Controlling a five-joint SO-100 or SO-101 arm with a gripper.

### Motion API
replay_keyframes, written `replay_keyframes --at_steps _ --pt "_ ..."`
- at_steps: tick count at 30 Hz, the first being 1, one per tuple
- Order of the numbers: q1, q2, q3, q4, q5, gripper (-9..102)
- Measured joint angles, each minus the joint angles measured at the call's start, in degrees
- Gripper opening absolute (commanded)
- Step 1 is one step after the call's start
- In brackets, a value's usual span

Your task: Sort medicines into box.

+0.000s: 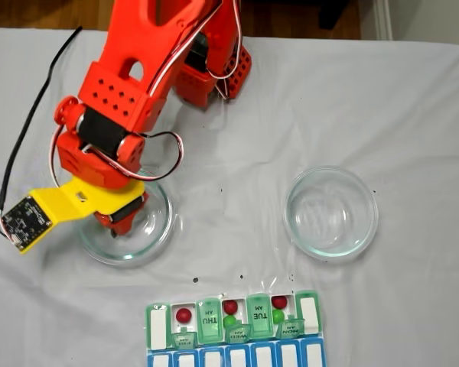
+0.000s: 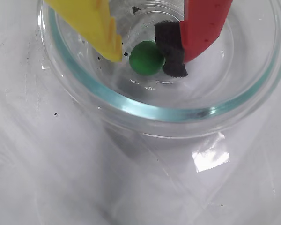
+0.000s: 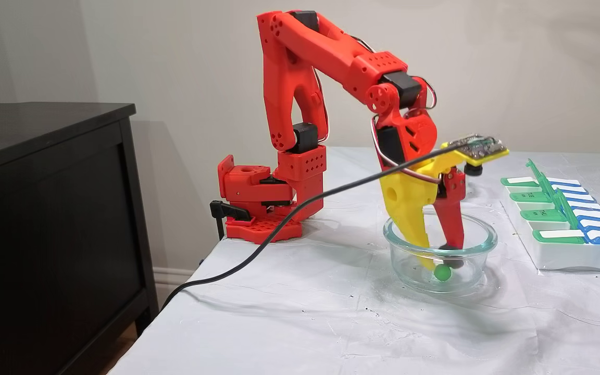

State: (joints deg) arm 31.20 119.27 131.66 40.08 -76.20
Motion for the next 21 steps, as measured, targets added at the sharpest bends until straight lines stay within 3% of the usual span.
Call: replay_keyframes --at_steps 21 --pt "-0.09 -2.99 0.00 -1.14 -2.64 15"
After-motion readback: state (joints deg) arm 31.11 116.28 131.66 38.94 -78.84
